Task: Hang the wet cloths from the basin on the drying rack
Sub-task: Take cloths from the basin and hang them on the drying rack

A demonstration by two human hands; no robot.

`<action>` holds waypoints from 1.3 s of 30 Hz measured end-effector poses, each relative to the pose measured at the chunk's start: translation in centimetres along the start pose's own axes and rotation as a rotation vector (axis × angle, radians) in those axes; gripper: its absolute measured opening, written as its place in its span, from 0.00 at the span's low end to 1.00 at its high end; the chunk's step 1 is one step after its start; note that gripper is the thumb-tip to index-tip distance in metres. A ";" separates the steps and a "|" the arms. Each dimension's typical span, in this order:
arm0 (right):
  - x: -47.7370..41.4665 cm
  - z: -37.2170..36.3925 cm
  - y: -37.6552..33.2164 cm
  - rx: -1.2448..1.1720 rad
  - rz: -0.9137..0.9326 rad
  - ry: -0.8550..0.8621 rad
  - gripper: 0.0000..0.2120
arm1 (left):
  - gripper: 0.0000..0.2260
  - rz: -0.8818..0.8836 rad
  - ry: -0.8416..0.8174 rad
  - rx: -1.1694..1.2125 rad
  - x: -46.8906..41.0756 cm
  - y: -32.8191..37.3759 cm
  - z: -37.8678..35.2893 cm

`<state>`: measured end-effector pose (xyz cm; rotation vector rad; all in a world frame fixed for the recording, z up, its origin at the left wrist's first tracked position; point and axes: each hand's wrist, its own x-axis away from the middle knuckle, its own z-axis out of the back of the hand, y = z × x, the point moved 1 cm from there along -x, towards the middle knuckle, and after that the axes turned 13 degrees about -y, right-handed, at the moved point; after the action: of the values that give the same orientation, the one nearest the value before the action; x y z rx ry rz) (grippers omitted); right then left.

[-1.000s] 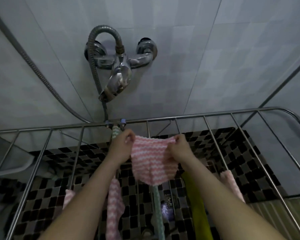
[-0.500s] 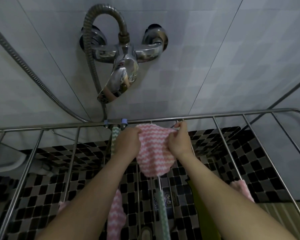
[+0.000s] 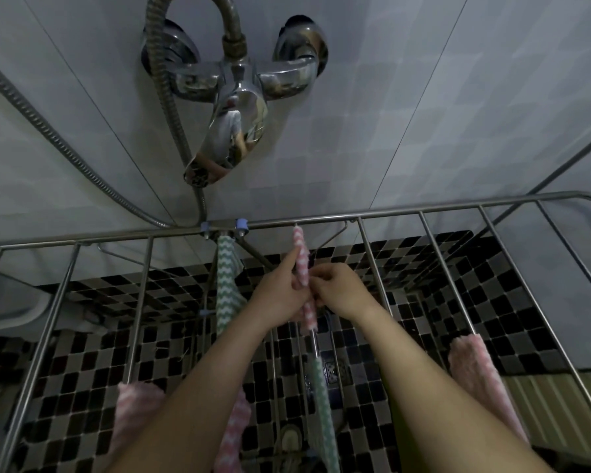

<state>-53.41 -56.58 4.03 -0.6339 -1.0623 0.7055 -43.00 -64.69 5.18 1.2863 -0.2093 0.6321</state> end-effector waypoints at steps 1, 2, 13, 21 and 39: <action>0.1 0.0 0.1 0.004 -0.010 0.024 0.10 | 0.37 0.001 -0.015 0.010 -0.2 0.0 0.1; 0.3 0.1 0.1 -0.001 -0.023 0.045 0.09 | 0.39 -0.007 -0.039 -0.010 -0.5 -0.2 0.1; 2.6 -0.7 0.1 0.157 -0.070 0.002 0.09 | 0.42 -0.086 -0.118 -0.010 -2.3 -1.5 1.6; 4.0 -3.3 -0.3 0.406 -0.120 0.184 0.09 | 0.47 -0.104 -0.110 -0.077 -2.6 -1.6 1.3; 8.8 -6.1 1.5 0.415 -0.018 0.321 0.12 | 0.25 -0.106 0.208 -0.435 2.2 -2.5 -3.1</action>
<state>-45.32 -49.54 5.58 -0.3605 -0.5998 0.7522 -40.41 -61.43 3.30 0.8016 -0.0986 0.5858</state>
